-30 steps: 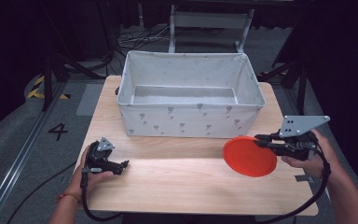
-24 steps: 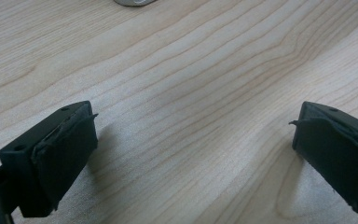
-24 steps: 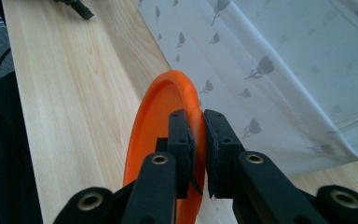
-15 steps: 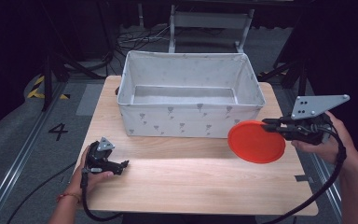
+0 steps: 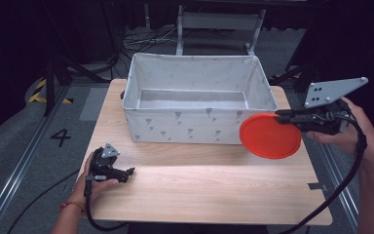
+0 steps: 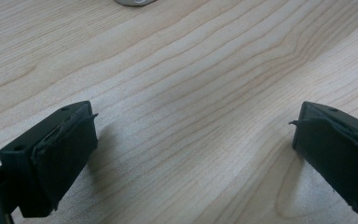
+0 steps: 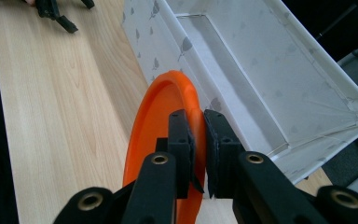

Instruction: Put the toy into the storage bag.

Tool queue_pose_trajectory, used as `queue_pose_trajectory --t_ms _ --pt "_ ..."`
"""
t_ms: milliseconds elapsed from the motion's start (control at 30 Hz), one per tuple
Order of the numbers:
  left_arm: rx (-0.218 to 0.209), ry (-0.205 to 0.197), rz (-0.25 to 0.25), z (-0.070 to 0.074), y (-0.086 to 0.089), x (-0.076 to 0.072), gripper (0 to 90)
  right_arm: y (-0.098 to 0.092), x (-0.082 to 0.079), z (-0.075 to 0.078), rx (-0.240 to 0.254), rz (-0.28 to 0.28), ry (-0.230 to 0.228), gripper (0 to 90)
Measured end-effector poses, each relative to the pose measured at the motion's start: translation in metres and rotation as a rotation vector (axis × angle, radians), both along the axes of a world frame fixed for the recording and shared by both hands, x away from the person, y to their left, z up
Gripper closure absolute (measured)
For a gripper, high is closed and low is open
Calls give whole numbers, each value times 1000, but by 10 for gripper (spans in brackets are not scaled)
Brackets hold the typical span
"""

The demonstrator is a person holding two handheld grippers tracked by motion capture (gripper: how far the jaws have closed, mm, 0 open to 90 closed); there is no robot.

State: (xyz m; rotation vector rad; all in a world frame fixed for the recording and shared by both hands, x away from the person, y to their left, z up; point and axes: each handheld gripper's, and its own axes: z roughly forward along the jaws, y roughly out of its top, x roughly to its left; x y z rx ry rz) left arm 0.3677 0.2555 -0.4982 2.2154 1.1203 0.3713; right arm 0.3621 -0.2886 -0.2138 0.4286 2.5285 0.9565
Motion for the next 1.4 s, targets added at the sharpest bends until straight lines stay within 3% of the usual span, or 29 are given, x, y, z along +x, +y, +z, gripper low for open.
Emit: queue_pose_trajectory --t_ms 600,900,1400 --pt "0 0 0 0 0 0 2 12 28 33 -4 -22 -43 820" --pt "0 1 0 0 0 0 2 23 44 41 24 -22 -69 821" --pt "-2 -4 -4 0 0 1 1 47 75 57 6 -33 -106 821"
